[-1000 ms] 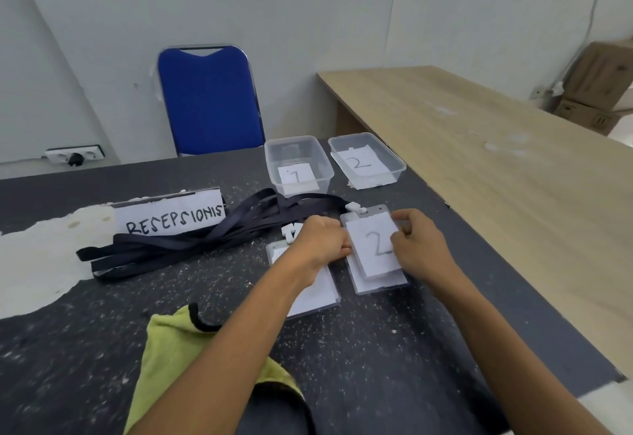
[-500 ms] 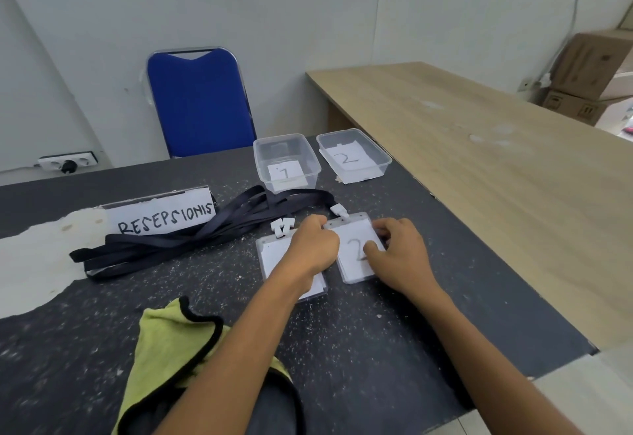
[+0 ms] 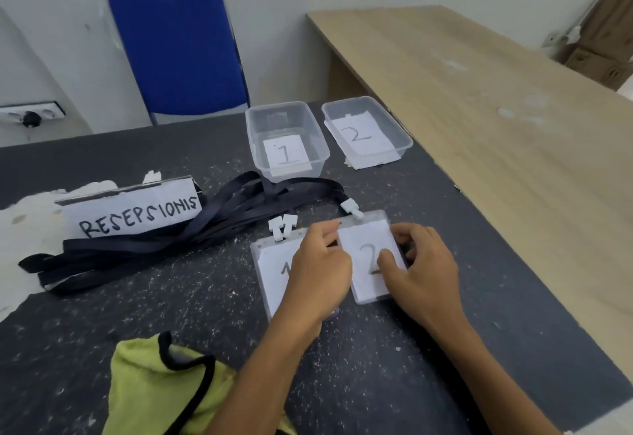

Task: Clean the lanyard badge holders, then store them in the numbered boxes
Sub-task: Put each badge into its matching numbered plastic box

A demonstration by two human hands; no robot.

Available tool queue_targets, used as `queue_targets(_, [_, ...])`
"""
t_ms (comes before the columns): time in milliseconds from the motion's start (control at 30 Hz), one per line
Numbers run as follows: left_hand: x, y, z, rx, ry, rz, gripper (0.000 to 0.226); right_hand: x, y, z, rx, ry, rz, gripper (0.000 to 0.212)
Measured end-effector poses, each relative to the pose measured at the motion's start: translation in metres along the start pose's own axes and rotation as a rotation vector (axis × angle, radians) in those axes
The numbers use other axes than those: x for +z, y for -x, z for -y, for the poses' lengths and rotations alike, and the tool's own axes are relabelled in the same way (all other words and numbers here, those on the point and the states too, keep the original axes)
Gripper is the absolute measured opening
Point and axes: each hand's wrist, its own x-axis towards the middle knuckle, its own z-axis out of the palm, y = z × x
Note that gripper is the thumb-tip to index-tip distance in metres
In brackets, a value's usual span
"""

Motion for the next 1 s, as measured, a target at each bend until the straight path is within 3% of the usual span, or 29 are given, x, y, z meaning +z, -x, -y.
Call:
queue_targets(133, [0.003,0.012,-0.020,-0.102,0.085,-0.046,0.045,-0.010,-0.003,0.007,0.111,-0.071,0.086,0.035])
queue_targets(333, [0.023,0.030,-0.057,-0.223,0.160,-0.200,0.036,-0.037,-0.036,0.022,0.433,-0.221,0.448,0.052])
queue_targets(500, [0.027,0.043,-0.084,-0.289,0.201,-0.280,0.039,-0.074,-0.049,0.034,0.473,-0.339,0.672,0.024])
queue_targets(1000, [0.013,0.075,-0.159,-0.230,0.334,-0.292,0.022,-0.140,-0.088,0.106,0.624,-0.514,0.896,0.029])
